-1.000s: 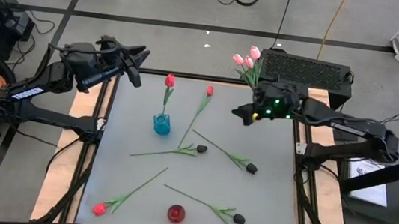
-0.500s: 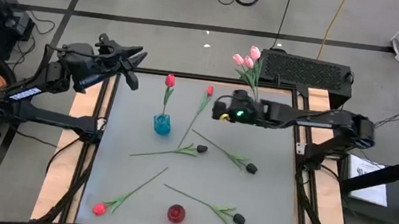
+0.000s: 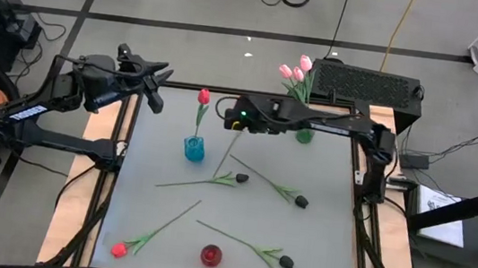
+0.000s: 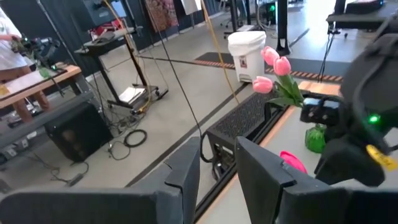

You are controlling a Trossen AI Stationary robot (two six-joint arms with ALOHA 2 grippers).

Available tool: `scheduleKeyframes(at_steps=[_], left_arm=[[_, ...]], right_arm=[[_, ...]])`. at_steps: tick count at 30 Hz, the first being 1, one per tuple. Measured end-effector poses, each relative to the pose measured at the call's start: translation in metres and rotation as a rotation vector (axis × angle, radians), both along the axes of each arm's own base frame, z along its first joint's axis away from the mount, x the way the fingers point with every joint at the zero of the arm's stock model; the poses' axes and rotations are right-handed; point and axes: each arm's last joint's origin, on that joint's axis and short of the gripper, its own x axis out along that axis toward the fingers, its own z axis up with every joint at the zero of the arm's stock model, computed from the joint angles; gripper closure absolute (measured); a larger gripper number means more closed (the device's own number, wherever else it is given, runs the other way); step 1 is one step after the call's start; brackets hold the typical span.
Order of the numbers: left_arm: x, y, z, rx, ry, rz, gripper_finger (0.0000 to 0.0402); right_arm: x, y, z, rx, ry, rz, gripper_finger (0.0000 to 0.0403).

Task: Sort flowers into vase by color
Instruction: Put the top red flower into the blue vase

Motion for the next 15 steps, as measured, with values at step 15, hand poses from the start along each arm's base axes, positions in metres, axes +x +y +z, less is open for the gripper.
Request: scheduleKeyframes(at_steps=[15], left_arm=[[-0.006, -0.002, 0.002, 0.0, -0.013, -0.002, 0.0292]], right_arm=[[0.003, -0.04, -0.028, 0.073, 0.097, -0.066, 0.022]])
